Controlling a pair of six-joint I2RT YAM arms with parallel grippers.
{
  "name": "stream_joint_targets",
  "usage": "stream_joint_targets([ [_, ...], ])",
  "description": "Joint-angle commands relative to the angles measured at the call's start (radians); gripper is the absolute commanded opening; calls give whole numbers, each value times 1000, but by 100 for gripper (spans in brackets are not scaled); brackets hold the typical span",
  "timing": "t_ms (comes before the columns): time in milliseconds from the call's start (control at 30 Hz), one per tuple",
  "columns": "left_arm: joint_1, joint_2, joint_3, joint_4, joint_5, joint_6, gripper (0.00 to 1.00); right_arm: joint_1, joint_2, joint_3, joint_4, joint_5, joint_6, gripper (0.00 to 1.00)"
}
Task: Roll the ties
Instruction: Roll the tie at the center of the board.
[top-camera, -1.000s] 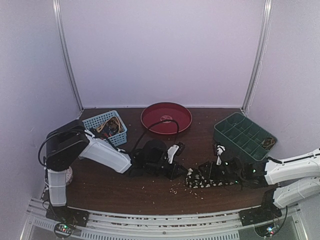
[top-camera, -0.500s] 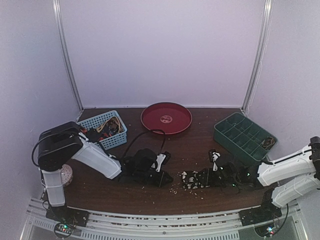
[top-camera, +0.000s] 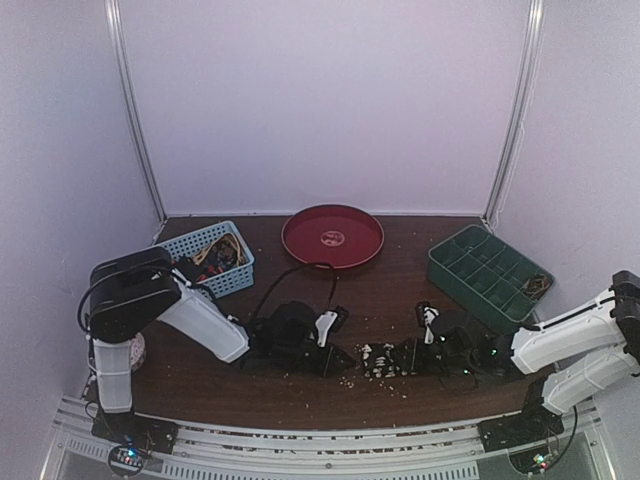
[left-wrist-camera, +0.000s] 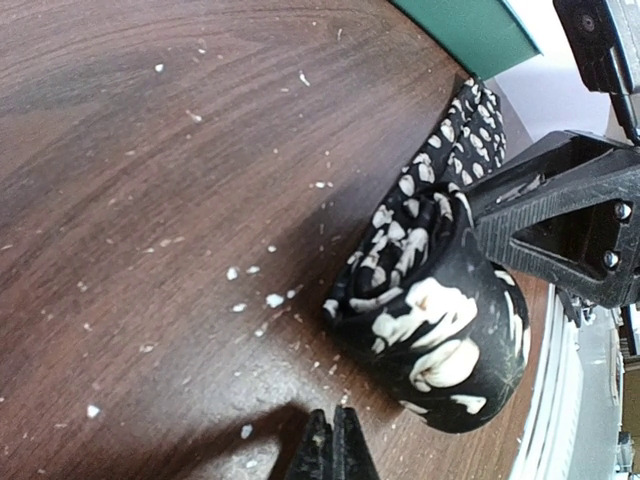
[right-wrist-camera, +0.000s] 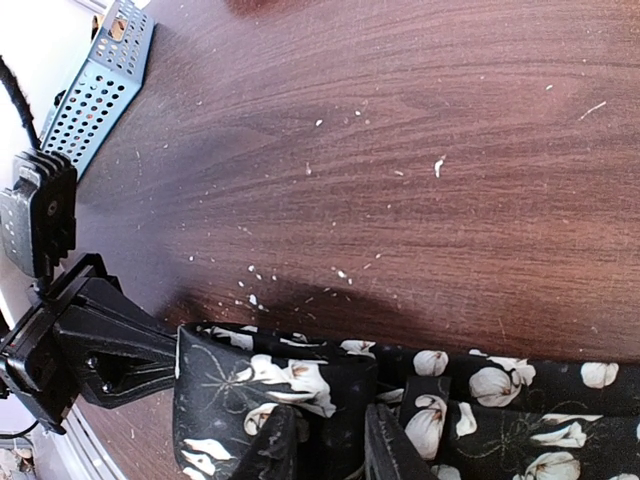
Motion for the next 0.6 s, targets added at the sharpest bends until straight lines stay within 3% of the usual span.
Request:
stream_joint_targets([
  [0,-9,46,40,58,29,0,0,-5,-2,-10,-11,16,0,25],
  [567,-9,81,153,170,130,6,0,-15,-85,-12,-130,97,-43,24],
])
